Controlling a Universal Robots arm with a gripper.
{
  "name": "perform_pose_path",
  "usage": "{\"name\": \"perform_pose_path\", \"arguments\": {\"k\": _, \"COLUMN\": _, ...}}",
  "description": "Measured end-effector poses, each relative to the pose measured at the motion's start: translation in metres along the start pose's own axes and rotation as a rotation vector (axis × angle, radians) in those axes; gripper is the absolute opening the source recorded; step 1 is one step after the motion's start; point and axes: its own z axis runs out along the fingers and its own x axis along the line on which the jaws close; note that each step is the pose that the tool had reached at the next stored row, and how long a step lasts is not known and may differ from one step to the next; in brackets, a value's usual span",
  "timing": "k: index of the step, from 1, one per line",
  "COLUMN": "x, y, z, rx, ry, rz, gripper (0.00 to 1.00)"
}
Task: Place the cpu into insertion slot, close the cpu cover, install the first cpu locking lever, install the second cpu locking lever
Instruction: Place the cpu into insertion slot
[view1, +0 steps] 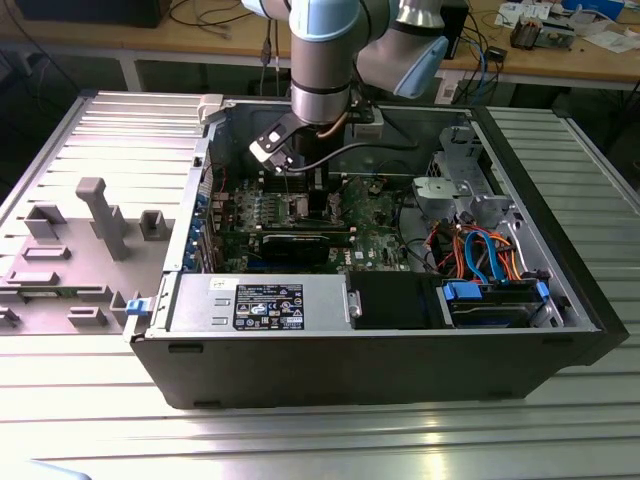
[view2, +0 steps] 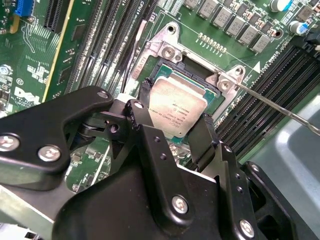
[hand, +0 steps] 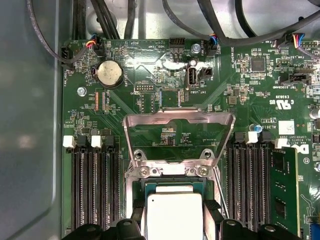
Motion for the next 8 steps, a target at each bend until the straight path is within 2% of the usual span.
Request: {"name": "perform_pose_path", "arguments": {"k": 8, "x": 0.0, "y": -0.0001, "z": 0.0009, "rx": 0.0002, "ry": -0.0003, "rz": 0.0, "gripper": 0.55}}
